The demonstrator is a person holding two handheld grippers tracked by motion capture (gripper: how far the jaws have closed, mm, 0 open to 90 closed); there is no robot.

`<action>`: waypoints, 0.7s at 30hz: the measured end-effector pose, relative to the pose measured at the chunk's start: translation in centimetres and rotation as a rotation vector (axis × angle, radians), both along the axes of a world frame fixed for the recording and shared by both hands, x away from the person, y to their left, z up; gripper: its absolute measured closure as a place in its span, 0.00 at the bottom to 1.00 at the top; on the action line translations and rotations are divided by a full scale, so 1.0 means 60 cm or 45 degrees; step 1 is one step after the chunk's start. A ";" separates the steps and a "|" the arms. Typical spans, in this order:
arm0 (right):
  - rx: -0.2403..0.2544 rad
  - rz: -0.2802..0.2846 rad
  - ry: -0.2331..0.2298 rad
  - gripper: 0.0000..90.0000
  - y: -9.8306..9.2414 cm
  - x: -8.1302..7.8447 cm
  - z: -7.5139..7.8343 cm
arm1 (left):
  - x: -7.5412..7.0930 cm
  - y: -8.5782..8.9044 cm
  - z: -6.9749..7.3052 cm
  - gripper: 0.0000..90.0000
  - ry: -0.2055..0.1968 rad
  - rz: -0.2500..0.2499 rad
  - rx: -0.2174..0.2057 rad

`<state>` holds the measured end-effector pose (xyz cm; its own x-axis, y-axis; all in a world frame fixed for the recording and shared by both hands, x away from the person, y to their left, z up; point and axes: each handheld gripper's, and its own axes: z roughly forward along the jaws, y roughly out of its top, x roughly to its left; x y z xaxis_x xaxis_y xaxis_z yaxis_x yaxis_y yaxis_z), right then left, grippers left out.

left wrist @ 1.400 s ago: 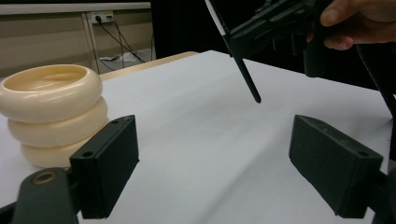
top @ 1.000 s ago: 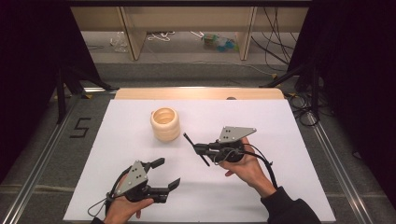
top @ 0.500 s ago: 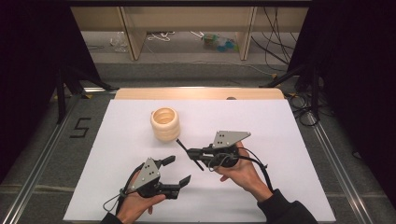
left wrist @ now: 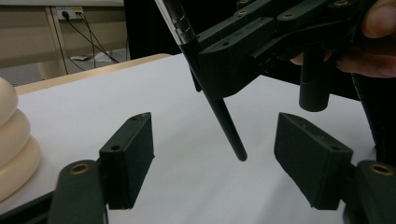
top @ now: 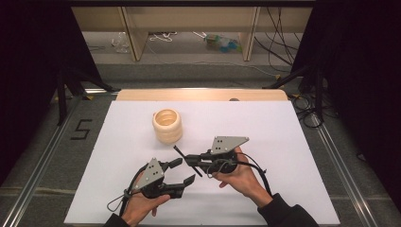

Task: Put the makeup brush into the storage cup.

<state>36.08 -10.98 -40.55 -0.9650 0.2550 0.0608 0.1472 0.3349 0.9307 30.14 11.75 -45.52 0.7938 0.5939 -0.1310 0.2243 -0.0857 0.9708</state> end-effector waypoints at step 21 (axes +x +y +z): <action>0.009 0.029 0.005 0.93 0.010 -0.007 0.000 | 0.005 0.002 0.002 0.59 -0.011 -0.033 -0.010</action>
<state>35.66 -10.36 -40.55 -0.9703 0.2328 0.0662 0.1431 0.3314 0.9326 30.41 11.85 -45.39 0.8102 0.5719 -0.1285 0.2134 -0.0836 0.9734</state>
